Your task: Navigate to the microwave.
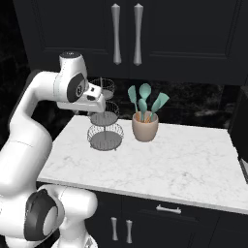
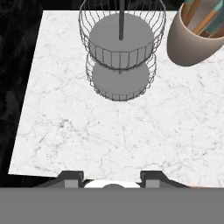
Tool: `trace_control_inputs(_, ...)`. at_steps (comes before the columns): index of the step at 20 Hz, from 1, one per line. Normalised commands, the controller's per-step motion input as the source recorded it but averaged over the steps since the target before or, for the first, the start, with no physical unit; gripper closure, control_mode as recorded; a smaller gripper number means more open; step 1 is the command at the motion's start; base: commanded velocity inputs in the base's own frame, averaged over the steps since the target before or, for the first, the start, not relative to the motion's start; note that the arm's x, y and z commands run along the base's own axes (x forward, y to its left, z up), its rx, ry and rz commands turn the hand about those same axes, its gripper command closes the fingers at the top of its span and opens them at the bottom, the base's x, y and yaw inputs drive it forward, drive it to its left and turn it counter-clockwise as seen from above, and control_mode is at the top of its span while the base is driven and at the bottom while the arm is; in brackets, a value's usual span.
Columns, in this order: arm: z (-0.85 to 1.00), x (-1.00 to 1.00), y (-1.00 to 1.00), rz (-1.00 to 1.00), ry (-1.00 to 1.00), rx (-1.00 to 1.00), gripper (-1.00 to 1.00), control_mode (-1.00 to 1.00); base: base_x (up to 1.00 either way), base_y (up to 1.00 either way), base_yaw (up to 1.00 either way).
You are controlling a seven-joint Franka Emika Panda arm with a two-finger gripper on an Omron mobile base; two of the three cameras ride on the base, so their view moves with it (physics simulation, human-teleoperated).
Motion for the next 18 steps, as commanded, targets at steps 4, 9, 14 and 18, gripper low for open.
trace_control_inputs(4,-0.01,-0.34,-0.08,-0.01,-0.01,0.0,-1.0,-1.0,0.0,0.0,0.0)
trace_control_inputs(9,-0.16,-0.78,-0.16,-0.02,-0.01,0.0,-1.0,-1.0,0.0,0.0,0.0)
trace_control_inputs(14,-0.32,-0.64,0.0,0.0,0.0,0.0,-1.0,-1.0,0.0,0.0,0.0)
trace_control_inputs(18,-0.31,-0.56,0.0,0.0,0.0,0.0,-1.0,-1.0,0.0,0.0,0.0)
